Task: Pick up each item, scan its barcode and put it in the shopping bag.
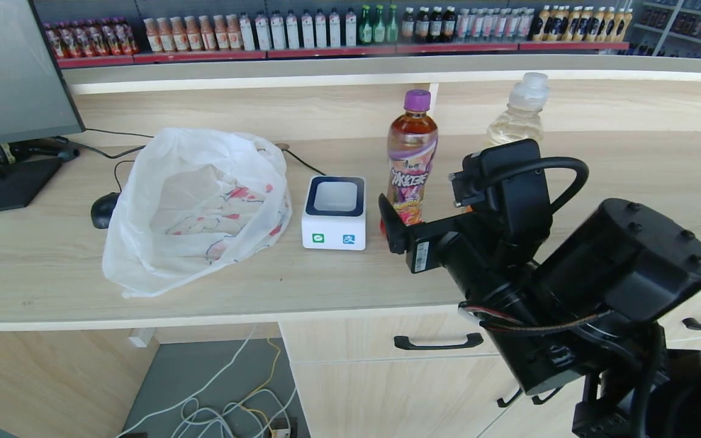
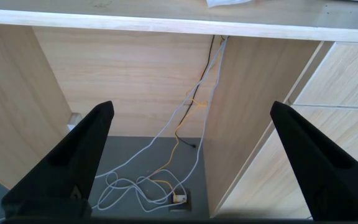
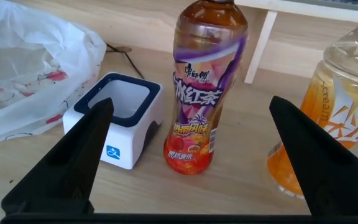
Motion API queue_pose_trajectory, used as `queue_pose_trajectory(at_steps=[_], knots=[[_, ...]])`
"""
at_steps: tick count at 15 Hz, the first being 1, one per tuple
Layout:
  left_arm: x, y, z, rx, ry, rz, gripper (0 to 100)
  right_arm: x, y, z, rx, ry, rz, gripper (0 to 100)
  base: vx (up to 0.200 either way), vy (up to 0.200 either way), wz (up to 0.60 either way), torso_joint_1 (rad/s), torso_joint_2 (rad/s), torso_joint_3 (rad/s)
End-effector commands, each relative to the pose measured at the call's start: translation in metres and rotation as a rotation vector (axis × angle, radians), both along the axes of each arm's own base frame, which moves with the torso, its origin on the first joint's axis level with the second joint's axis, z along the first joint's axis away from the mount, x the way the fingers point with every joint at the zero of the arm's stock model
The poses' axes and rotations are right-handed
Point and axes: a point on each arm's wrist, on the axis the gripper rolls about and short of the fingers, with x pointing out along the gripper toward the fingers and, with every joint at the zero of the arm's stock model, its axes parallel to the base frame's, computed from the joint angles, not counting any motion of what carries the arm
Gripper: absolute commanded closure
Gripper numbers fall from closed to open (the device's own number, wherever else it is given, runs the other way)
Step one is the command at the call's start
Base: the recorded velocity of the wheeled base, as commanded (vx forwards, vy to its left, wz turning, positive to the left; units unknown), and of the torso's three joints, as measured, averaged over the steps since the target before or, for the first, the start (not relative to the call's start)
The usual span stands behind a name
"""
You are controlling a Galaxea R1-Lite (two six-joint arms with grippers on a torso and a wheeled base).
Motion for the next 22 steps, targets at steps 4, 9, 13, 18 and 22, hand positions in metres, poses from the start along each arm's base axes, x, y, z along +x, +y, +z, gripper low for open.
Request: queue_pose_trajectory(at_steps=[4, 9, 13, 18, 22], knots=[[0.000, 0.000, 0.000, 0.000, 0.000, 0.000, 0, 0.017, 0.018, -0.014, -0.019, 0.015, -0.001, 0, 0.000, 0.000, 0.00, 0.000, 0.00, 0.000], [0.000, 0.000, 0.000, 0.000, 0.000, 0.000, 0, 0.030, 0.015, -0.019, -0.017, 0.022, -0.031, 0, 0.000, 0.000, 0.00, 0.000, 0.00, 0.000], [0.000, 0.000, 0.000, 0.000, 0.000, 0.000, 0, 0.038, 0.023, -0.022, -0.001, 0.022, -0.027, 0, 0.000, 0.000, 0.00, 0.000, 0.00, 0.000], [0.000, 0.000, 0.000, 0.000, 0.000, 0.000, 0, 0.051, 0.027, -0.018, 0.024, 0.001, -0.047, 0, 0.000, 0.000, 0.00, 0.000, 0.00, 0.000], [0.000, 0.000, 0.000, 0.000, 0.000, 0.000, 0, 0.058, 0.030, -0.019, 0.026, -0.004, -0.050, 0, 0.000, 0.000, 0.00, 0.000, 0.00, 0.000]])
